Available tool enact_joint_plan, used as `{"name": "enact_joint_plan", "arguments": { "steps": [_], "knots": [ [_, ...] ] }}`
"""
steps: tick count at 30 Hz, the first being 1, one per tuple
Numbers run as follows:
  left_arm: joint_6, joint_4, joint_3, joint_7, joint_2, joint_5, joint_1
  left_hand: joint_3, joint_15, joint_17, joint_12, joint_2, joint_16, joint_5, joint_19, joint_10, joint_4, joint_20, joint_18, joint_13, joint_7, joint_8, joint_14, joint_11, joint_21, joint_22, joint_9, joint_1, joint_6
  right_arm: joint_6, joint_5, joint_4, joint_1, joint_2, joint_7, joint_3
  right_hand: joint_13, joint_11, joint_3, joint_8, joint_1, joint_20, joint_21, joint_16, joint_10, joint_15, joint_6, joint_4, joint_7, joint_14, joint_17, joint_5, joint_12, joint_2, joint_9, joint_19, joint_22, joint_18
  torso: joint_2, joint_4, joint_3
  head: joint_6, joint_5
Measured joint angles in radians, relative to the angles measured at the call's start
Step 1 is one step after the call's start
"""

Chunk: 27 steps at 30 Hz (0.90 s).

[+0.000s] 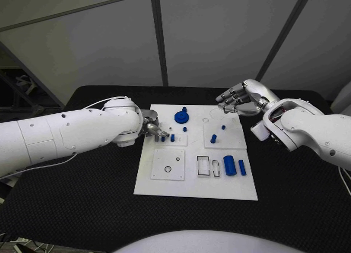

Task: Assemble the parts on the task board

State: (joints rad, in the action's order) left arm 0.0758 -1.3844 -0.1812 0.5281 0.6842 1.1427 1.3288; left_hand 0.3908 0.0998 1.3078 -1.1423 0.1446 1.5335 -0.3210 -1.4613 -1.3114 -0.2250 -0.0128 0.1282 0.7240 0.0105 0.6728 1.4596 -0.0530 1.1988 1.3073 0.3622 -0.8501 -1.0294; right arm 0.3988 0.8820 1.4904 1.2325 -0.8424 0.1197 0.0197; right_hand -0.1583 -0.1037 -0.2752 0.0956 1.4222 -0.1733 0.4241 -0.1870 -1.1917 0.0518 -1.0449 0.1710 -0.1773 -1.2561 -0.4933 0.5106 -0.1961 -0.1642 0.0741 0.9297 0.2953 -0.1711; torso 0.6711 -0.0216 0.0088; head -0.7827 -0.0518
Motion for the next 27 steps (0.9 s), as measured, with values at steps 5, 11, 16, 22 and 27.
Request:
{"name": "enact_joint_plan", "arguments": {
  "steps": [5, 11, 16, 22, 27],
  "knots": [
    [-0.03, -0.006, 0.002, 0.0, 0.011, -0.001, 0.0, -0.041, 0.0, 0.0, 0.0, -0.005, 0.0, 0.0, 0.0, 0.0, -0.025, 0.0, 0.0, 0.0, 0.003, 0.0, 0.0, 0.0, -0.008, 0.0, -0.005, -0.005, -0.003, 0.0, 0.0, -0.002, 0.0, 0.001, 0.0, 0.0, 0.001, 0.0, 0.0, 0.0, 0.0, 0.0, 0.0, 0.004, 0.0, 0.0, 0.0, 0.0, 0.0, 0.0, 0.0, 0.0, 0.0, 0.0, 0.0, 0.0, 0.0, 0.0, 0.0, 0.0, 0.0004, 0.006, 0.001],
    [-0.086, -0.011, 0.006, -0.004, 0.028, -0.019, 0.0, -0.093, 0.0, 0.0, 0.033, 0.008, 0.0, 0.0, 0.0, 0.029, -0.048, 0.0, 0.0, -0.049, 0.008, -0.002, 0.0, 0.006, -0.05, 0.0, -0.013, -0.045, 0.003, 0.0, 0.0, -0.006, 0.0, 0.003, 0.0, 0.0, 0.001, 0.0, 0.0, 0.0, 0.0, 0.0, 0.0, 0.004, 0.0, 0.0, 0.0, 0.0, 0.0, 0.0, 0.0, 0.0, 0.0, 0.0, 0.0, 0.0, 0.0, 0.0, 0.0, 0.0, 0.001, 0.01, 0.001],
    [-0.164, -0.012, 0.008, -0.029, 0.041, -0.077, 0.0, -0.201, -0.042, -0.098, 0.194, 0.023, -0.146, 0.0, 0.115, 0.208, -0.063, -0.026, 0.0, -0.252, 0.062, -0.058, -0.022, 0.054, -0.452, 0.0, -0.045, -0.137, 0.12, -0.001, 0.0, -0.012, 0.0, 0.004, 0.0, 0.0, 0.001, 0.0, 0.0, 0.0, 0.0, 0.0, 0.0, 0.004, 0.0, 0.0, 0.0, 0.0, 0.0, 0.0, 0.0, 0.0, 0.0, 0.0, 0.0, 0.0, 0.0, 0.0, 0.0, -0.0004, 0.001, 0.014, 0.004],
    [-0.268, -0.013, 0.008, -0.121, 0.045, -0.153, 0.0, -0.272, -0.1, -0.587, 0.292, 0.012, -0.516, 0.0, 0.299, 0.368, -0.04, -0.08, 0.003, -0.321, 0.123, -0.119, -0.306, 0.117, -0.834, -0.102, -0.102, -0.336, 0.209, -0.001, 0.004, -0.019, 0.0, 0.003, -0.002, 0.0, 0.003, 0.0, -0.013, 0.0, 0.005, 0.0, 0.0, 0.004, 0.0, 0.0, 0.0, -0.013, 0.0, 0.0, -0.002, -0.014, 0.0, 0.004, 0.001, 0.0, 0.0, 0.0, 0.002, -0.0005, 0.0009, 0.024, 0.015],
    [-0.366, -0.007, 0.007, -0.275, 0.03, -0.182, -0.004, -0.207, -0.124, -0.702, 0.396, 0.004, -0.632, 0.0, 0.347, 0.428, 0.045, -0.111, 0.079, -0.416, 0.139, -0.174, -0.402, 0.14, -0.939, -0.191, -0.164, -0.569, 0.225, -0.003, 0.019, -0.021, 0.0, 0.001, -0.008, 0.0, 0.005, 0.004, -0.018, 0.0, 0.019, 0.004, 0.0, 0.006, -0.004, -0.002, -0.005, -0.027, 0.005, -0.009, -0.003, -0.034, 0.0, 0.008, 0.002, 0.004, 0.004, 0.0, 0.003, 0.0008, 0.0004, 0.033, 0.025]
  ]
}}
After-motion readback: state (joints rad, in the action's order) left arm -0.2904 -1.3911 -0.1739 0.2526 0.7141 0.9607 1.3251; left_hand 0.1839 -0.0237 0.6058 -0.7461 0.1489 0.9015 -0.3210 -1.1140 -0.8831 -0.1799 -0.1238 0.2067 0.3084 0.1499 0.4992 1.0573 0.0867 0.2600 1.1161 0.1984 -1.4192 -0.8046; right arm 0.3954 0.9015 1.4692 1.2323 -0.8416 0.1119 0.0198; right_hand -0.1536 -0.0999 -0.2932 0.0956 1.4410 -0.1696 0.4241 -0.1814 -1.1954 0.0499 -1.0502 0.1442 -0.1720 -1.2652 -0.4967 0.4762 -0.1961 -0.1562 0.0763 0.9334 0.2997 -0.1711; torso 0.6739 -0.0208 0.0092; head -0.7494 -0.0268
